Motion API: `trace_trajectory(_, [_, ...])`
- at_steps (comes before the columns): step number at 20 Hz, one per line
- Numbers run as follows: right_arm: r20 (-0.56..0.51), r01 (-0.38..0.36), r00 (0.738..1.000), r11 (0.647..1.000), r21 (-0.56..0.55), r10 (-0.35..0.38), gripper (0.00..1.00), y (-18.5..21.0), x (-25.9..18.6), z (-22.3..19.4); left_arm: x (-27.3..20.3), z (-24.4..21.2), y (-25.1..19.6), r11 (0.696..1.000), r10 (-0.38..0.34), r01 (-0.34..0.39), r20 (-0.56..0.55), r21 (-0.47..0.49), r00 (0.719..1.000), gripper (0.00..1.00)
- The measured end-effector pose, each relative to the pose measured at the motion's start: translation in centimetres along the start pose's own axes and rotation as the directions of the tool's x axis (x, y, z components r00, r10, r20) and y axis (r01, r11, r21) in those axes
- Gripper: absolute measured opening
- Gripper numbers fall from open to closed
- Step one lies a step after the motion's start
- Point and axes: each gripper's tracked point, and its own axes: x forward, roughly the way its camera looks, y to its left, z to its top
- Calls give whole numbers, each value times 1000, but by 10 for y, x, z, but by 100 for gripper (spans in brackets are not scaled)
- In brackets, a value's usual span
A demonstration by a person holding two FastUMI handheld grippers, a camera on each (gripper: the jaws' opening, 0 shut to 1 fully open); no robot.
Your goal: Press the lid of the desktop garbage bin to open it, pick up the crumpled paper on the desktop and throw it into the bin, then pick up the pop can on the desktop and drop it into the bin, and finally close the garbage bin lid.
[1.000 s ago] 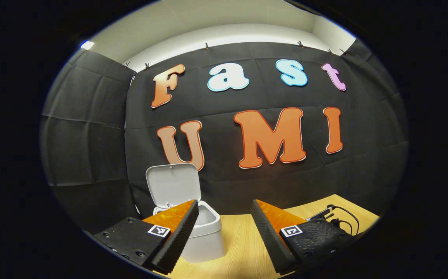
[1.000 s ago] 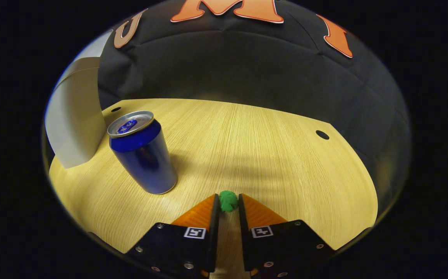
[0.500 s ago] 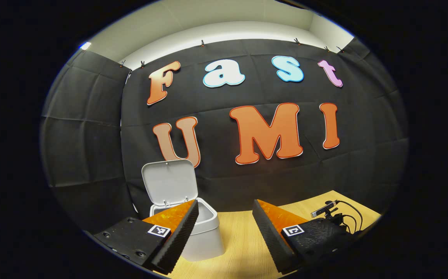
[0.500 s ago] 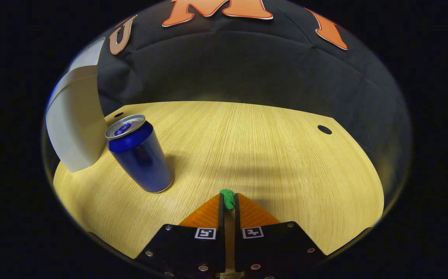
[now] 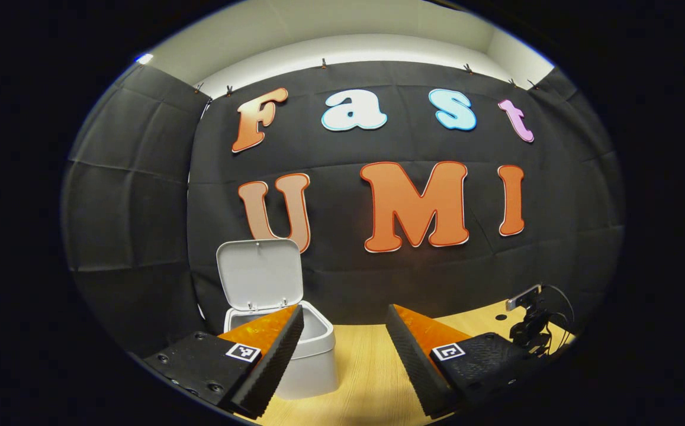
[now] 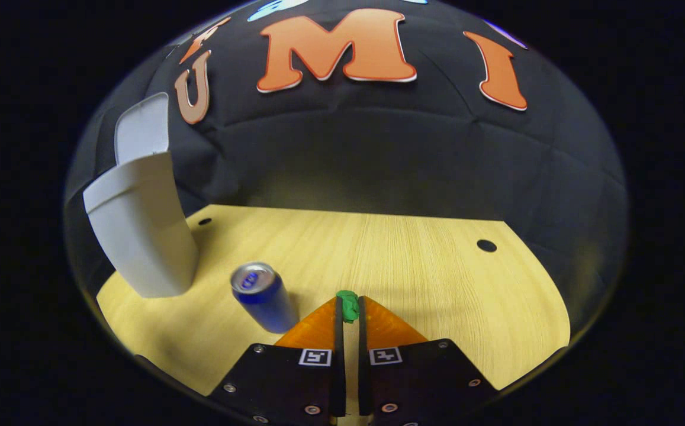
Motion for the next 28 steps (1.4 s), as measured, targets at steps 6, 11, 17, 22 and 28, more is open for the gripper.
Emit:
trace_trajectory(6, [142,-87,986,996,-21,89,8,36,-39,83,2,4,9,1000,-1,2,27,-30,1000,94])
trace_trajectory(11, [215,-209,952,976,-60,218,8,101,-56,134,-7,3,31,998,36,-33,44,-55,998,94])
trace_trajectory(17, [246,-322,907,940,-116,341,8,166,-66,169,-26,0,70,991,118,-115,50,-64,992,89])
trace_trajectory(22, [282,-386,864,908,-162,418,8,214,-70,194,-42,-1,101,981,187,-184,57,-64,981,89])
trace_trajectory(28, [286,-465,817,865,-186,501,8,278,-64,214,-57,-6,133,967,252,-249,57,-60,966,93])
